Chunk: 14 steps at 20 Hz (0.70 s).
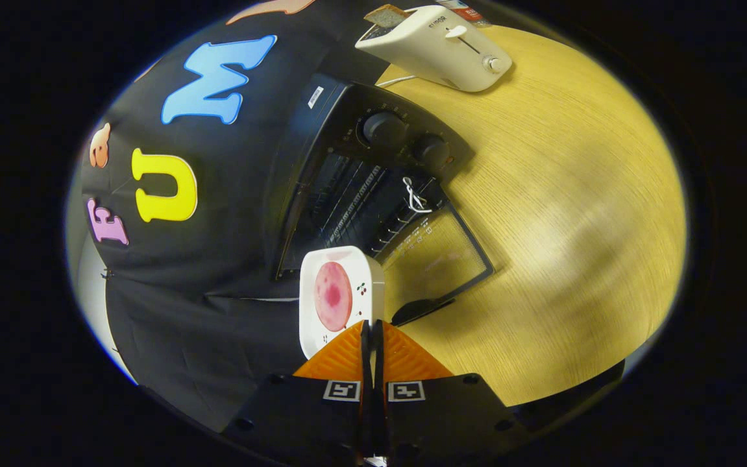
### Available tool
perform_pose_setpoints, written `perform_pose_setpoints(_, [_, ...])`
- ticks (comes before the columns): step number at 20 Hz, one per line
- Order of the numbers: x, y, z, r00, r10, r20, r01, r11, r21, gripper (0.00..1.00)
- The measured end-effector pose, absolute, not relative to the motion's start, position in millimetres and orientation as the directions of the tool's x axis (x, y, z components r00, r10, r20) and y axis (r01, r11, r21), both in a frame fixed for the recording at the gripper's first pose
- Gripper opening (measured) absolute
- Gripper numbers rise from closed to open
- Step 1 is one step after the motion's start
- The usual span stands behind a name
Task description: Open the toaster oven, put the food inside, and close the toaster oven door.
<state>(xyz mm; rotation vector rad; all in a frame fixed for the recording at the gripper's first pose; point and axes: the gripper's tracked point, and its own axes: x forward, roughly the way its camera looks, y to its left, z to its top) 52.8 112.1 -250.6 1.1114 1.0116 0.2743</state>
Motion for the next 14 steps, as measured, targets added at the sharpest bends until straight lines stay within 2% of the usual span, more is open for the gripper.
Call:
perform_pose_setpoints(11, [127.2, 145.5, -289.1, 0.677, 0.529, -0.512, 0.396, 0.324, 0.859, 0.02])
perform_pose_setpoints(14, [149.1, 145.9, -289.2, 0.73, 0.477, -0.489, 0.385, 0.304, 0.872, 0.02])
